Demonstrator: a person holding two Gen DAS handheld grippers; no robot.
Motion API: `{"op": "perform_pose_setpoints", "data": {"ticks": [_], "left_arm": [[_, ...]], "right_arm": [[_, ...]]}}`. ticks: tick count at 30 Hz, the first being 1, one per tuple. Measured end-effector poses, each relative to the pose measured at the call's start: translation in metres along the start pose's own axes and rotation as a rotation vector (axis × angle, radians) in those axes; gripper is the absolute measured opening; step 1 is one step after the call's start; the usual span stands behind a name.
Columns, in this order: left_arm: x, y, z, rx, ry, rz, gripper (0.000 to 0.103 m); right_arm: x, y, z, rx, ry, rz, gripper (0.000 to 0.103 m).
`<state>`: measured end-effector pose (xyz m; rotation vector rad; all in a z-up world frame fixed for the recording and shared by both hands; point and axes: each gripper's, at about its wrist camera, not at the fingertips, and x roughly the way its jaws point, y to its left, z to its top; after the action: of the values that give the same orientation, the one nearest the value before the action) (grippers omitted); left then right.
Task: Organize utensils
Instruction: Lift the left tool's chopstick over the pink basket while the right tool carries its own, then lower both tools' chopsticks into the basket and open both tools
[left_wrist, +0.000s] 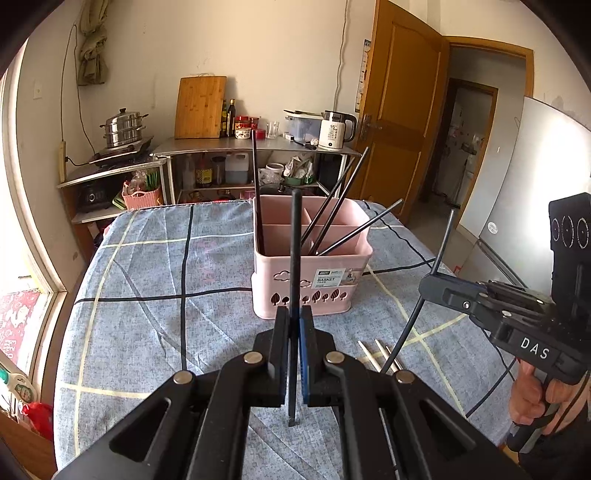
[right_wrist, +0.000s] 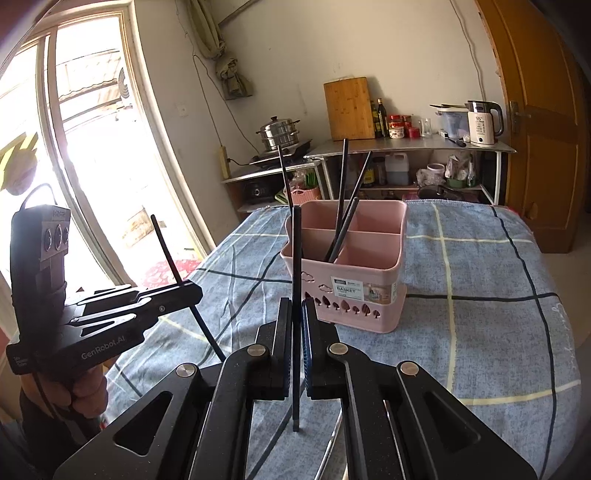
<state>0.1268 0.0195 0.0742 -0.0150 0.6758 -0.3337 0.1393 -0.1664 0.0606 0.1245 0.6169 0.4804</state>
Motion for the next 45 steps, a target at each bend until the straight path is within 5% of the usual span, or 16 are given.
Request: {"op": "perform_pose_setpoints", "data": {"ticks": [12,21,45], "left_arm": [[-0.010,-0.003,-0.008,0.027,0.004,0.007,0.006],[-0.017,-0.001,0.007,0.033,-0.016,-0.001,0.006],[-0.015,0.015,0.124,0.017,-0.218,-0.002,0.006]], "right_arm": [[-0.016,0.006,-0.005,-0.069,0.030,-0.013,0.005],[-0.027,0.009,0.005,-0.091,-0.026,-0.012,0.005],[-0.025,-0.002,0.114,-0.058,-0.289,-0.037,0.005]]}}
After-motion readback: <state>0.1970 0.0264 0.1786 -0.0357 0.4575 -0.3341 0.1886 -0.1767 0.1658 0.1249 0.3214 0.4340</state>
